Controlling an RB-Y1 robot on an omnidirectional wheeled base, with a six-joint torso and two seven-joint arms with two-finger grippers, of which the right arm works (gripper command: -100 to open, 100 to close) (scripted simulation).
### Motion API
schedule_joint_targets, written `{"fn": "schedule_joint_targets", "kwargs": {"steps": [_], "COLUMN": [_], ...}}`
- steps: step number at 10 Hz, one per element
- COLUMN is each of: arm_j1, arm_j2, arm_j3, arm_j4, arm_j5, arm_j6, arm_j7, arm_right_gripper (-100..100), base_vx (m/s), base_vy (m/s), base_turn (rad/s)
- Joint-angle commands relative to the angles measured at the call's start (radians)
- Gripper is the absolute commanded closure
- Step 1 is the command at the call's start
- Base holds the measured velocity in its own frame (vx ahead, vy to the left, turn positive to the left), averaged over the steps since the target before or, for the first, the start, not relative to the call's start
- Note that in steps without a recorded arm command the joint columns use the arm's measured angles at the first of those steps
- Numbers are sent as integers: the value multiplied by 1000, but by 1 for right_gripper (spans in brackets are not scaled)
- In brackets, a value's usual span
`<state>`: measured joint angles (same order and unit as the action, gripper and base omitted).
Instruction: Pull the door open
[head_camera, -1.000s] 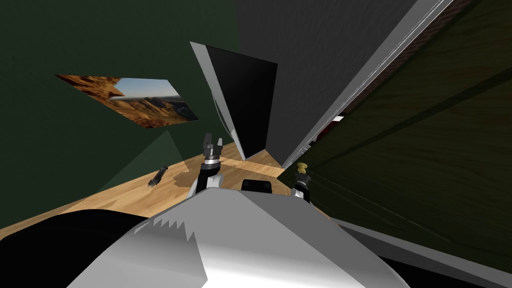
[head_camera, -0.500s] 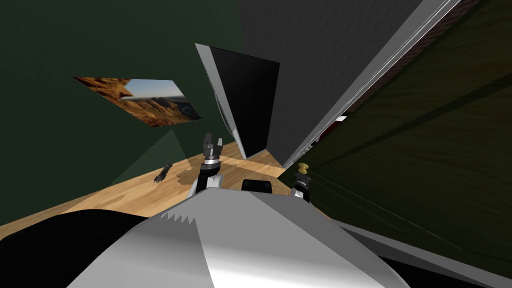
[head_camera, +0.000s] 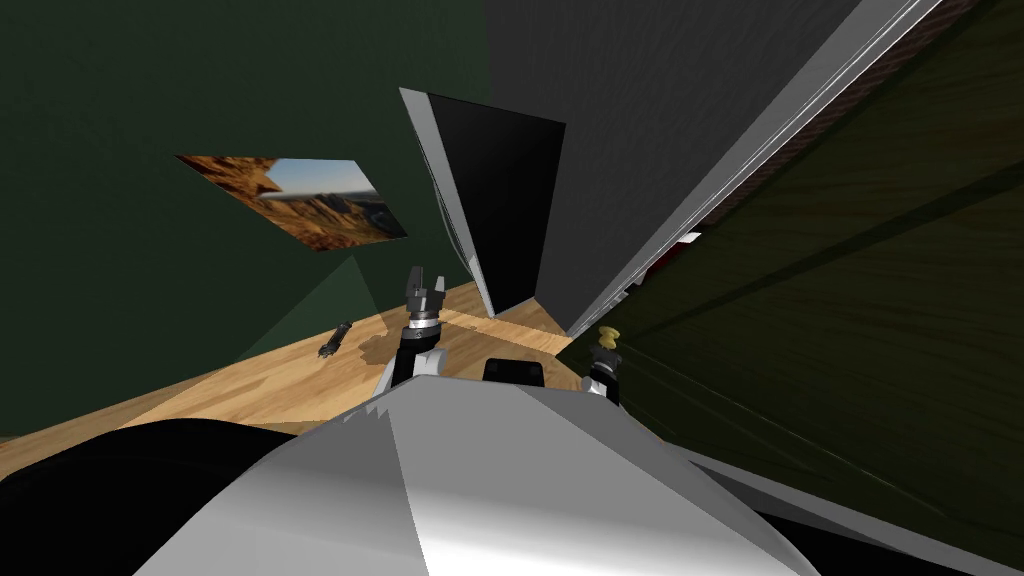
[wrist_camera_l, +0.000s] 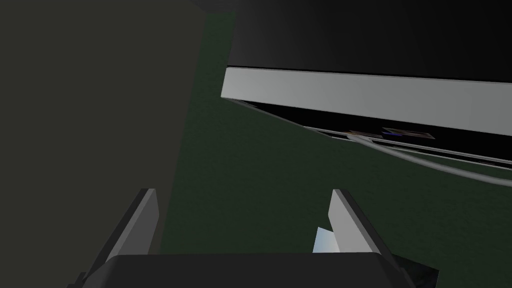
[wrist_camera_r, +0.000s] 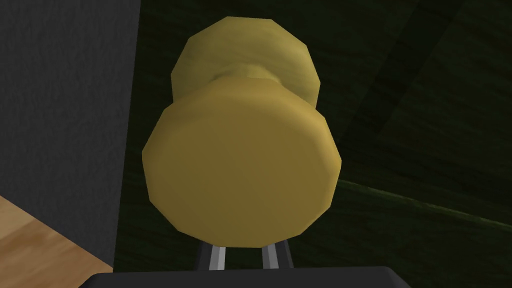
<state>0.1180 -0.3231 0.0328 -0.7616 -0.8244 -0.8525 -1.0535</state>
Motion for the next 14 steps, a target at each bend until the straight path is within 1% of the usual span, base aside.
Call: {"fn": "schedule_joint_targets", "kwargs": {"steps": [1,2,3,4,5,7,11,12,13,14], "arm_j1": [-7,-7,-7,-6,20,26,51,50,52,52], "arm_j2": [-4,-4,-4,-3,8,8,8,8,-5,-9], "arm_j3": [-6,-8,-8,-9,3,12,44,39,44,46], "arm_j4": [-28,-28,-28,-28,-48,-61,-116,-112,-99,-95], "arm_j5": [1,-1,-1,-2,-23,-35,-82,-76,-72,-71], "arm_j6": [-12,-12,-12,-12,8,1,-27,-21,-31,-33], "arm_j7": [-31,-66,-66,-97,-98,-119,-202,-188,-216,-223], "arm_right_gripper": [100,100,100,100,-100,-100,-100,-100,-100,-100], "base_vx": [-26,-21,-15,-12,-103,-138,-176,-77,126,207], "base_vy": [0,2,3,8,32,84,126,48,-74,-107], "base_turn": [29,33,9,43,19,2,7,-8,-31,-7]}}
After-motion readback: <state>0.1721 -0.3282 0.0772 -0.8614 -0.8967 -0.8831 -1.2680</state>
